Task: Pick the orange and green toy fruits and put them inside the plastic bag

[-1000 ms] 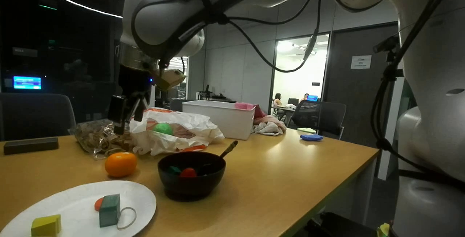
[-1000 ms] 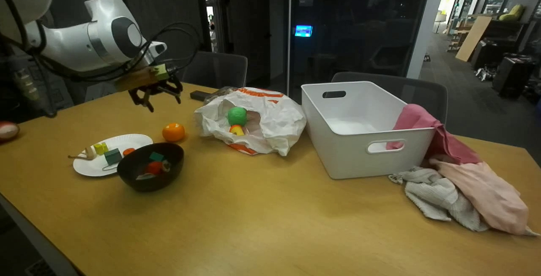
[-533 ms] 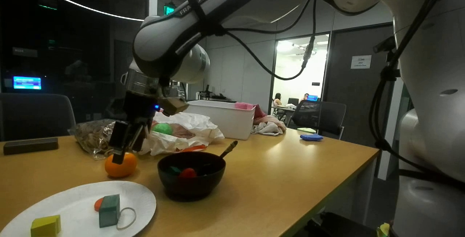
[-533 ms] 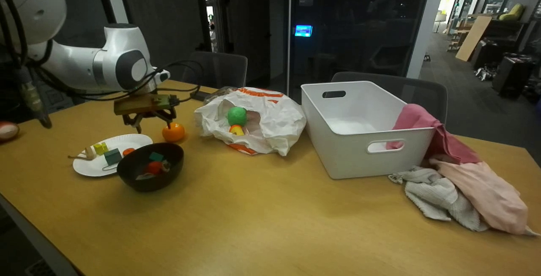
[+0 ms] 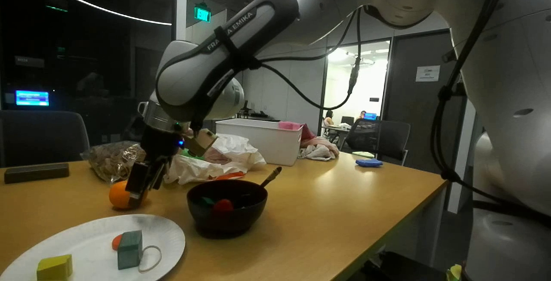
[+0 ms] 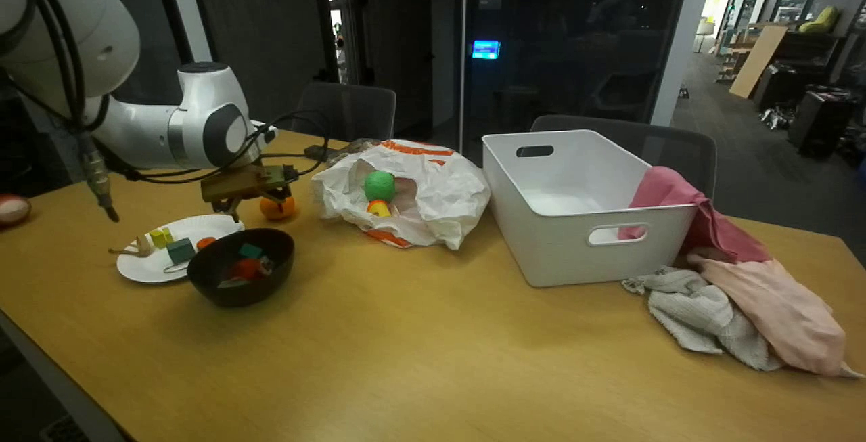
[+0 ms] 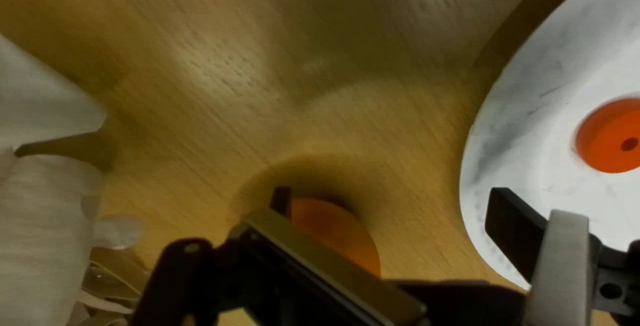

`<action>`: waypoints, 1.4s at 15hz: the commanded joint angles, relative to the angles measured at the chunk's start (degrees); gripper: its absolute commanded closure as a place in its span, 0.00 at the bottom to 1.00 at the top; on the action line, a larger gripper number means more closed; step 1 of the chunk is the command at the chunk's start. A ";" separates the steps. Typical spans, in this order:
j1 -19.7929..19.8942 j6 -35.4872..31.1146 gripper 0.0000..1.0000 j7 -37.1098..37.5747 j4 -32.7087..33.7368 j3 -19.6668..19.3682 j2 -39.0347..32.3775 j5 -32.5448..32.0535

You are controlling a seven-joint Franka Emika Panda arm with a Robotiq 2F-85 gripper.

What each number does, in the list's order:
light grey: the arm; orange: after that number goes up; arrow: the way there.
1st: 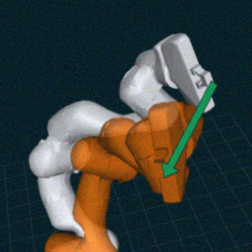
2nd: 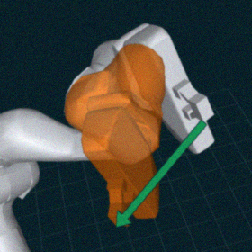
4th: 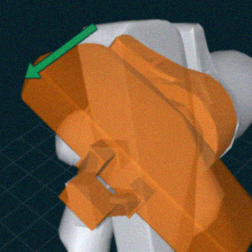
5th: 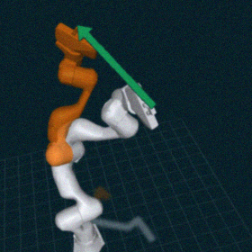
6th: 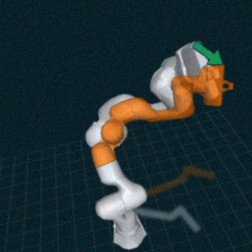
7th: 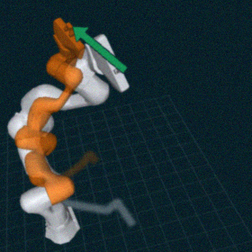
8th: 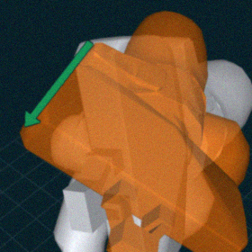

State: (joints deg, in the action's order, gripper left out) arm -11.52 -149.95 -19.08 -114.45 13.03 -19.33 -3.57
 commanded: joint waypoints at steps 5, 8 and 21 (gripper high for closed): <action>0.21 -1.98 0.42 0.65 5.98 -0.92 -4.64 -4.08; 0.56 -1.43 0.64 0.74 6.60 -0.57 -4.60 -3.10; -0.80 -4.94 0.00 -0.87 10.14 -0.35 -9.37 -6.09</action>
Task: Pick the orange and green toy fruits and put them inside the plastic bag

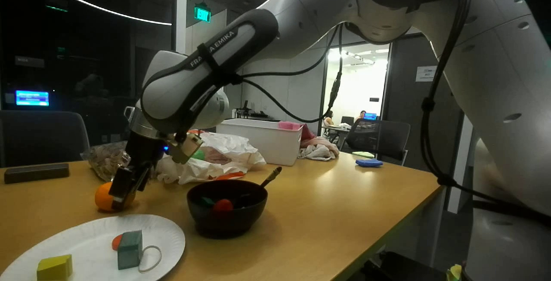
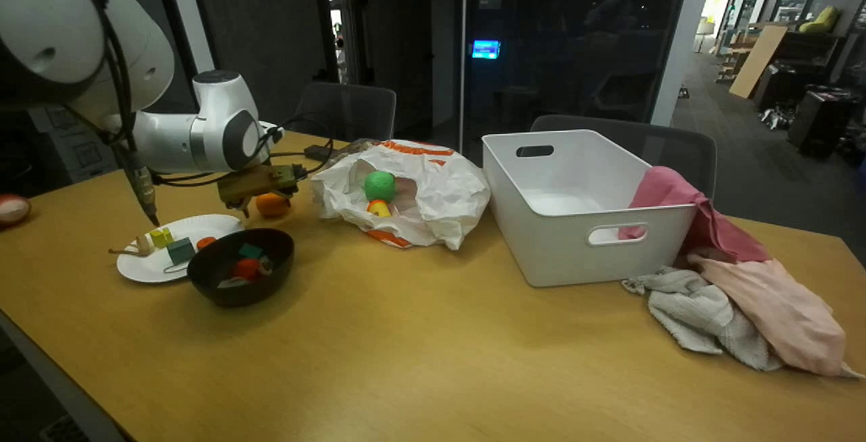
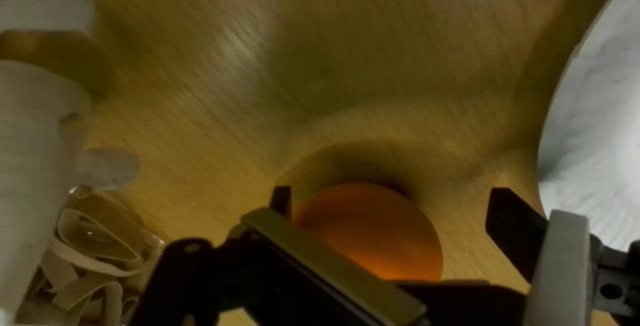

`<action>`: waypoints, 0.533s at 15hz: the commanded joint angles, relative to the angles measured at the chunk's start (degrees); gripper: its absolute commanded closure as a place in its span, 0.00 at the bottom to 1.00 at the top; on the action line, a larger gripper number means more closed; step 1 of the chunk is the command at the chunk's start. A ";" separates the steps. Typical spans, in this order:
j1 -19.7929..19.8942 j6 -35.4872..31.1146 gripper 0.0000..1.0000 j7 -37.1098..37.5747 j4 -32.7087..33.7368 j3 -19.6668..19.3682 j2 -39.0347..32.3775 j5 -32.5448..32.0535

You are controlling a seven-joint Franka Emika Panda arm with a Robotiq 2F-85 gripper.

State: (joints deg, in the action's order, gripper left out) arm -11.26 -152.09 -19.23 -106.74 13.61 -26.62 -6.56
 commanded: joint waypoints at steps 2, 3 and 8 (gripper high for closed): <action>-1.06 -4.65 0.00 -0.72 2.91 -0.96 -2.97 -4.49; -0.94 -5.49 0.00 -0.78 3.00 -0.85 -3.27 -4.86; -0.89 -8.01 0.34 -0.35 3.17 -0.87 -4.02 -5.54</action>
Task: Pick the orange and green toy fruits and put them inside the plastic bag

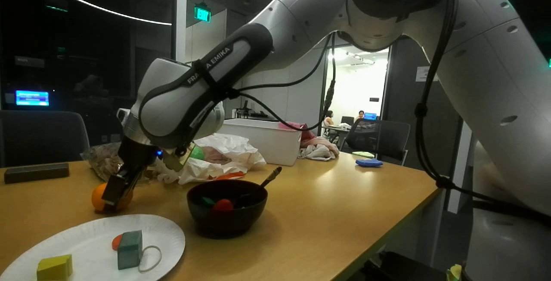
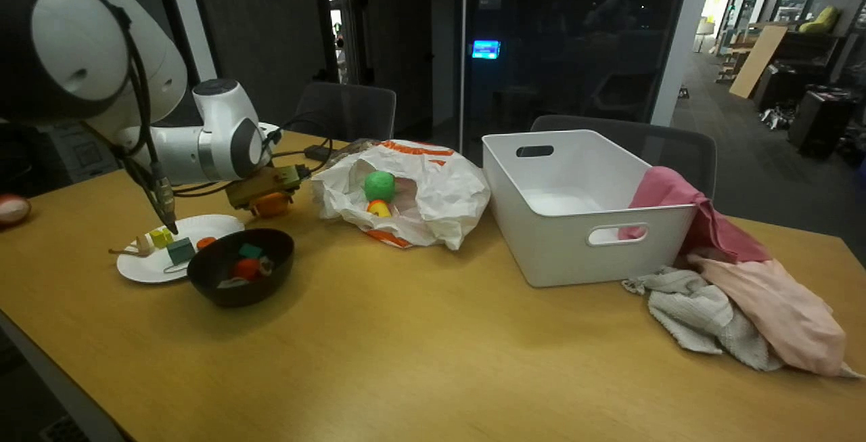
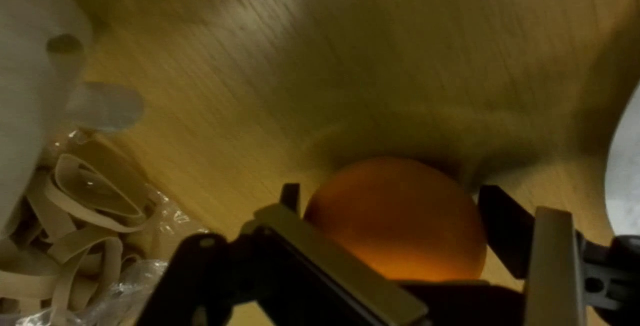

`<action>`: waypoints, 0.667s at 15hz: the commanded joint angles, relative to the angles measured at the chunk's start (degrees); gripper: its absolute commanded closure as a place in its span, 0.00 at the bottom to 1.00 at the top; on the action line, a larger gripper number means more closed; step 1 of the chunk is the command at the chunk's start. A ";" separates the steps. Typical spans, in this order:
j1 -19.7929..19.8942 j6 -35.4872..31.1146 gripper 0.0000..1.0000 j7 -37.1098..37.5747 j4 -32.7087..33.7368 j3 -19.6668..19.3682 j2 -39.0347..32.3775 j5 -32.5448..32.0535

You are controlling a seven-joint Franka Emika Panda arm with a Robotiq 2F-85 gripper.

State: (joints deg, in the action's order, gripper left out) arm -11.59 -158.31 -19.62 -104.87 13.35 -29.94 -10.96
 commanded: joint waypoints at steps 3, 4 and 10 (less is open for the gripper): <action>-1.40 -0.24 0.43 2.30 0.34 -1.55 1.67 -1.11; -1.41 -0.06 0.43 2.54 -0.13 -1.53 2.72 -1.00; -2.86 -5.17 0.43 10.34 -2.97 -7.08 12.59 -4.83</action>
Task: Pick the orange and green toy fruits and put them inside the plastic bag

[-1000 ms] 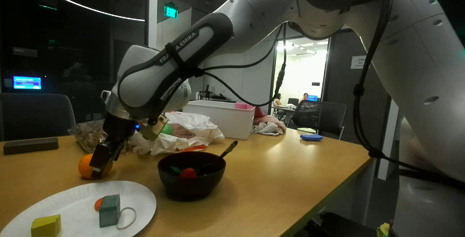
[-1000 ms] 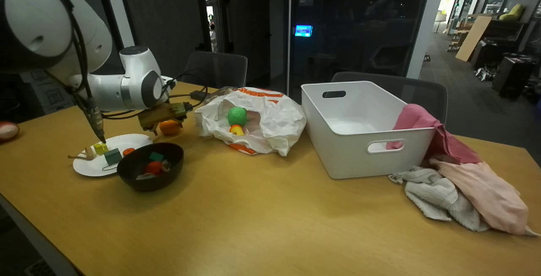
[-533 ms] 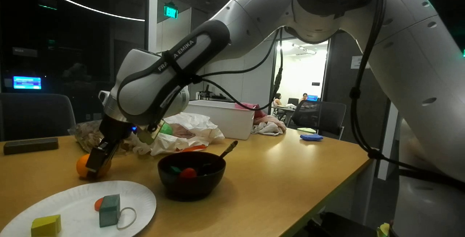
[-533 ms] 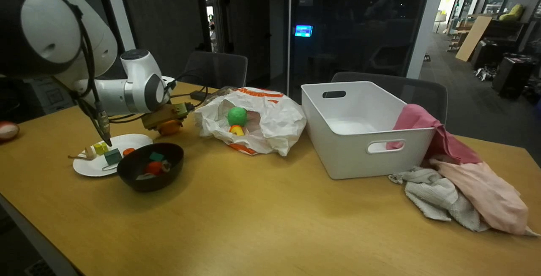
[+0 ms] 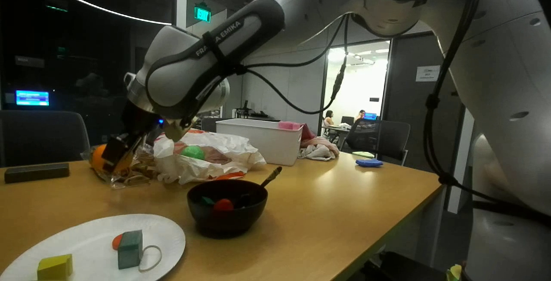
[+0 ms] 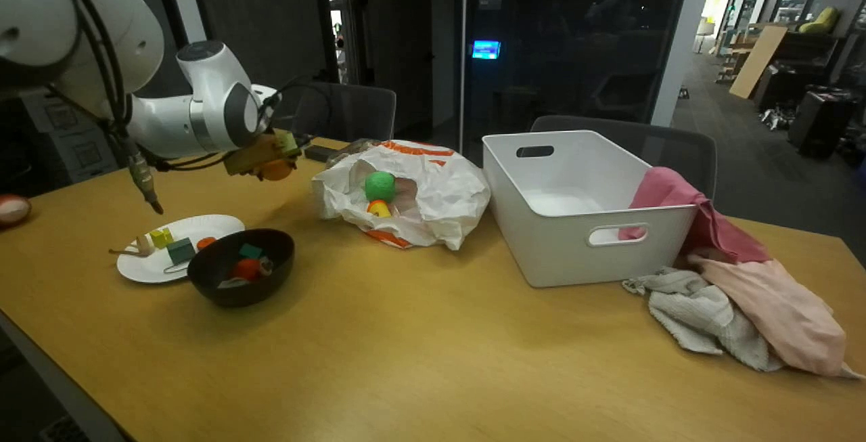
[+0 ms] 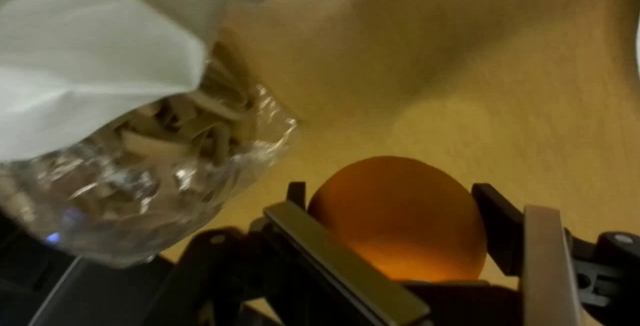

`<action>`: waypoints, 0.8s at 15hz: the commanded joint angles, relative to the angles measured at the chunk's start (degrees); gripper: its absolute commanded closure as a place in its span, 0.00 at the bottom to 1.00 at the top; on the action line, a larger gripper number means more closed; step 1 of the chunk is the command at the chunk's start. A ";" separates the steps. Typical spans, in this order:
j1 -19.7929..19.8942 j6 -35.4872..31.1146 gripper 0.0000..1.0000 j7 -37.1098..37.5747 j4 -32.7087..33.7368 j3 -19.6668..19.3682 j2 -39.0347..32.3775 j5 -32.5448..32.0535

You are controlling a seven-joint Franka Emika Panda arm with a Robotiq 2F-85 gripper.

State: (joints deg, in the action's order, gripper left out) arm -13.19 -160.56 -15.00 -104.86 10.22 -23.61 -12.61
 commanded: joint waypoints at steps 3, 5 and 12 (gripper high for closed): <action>-2.23 -1.67 0.43 14.85 -3.24 -10.01 9.73 -7.94; -2.70 1.55 0.43 21.57 -3.53 -13.52 10.94 -11.48; -0.90 20.32 0.43 37.74 -0.73 -16.08 9.80 -16.87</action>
State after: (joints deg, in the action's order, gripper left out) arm -14.28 -147.86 17.27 -107.24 -6.10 -13.95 -27.82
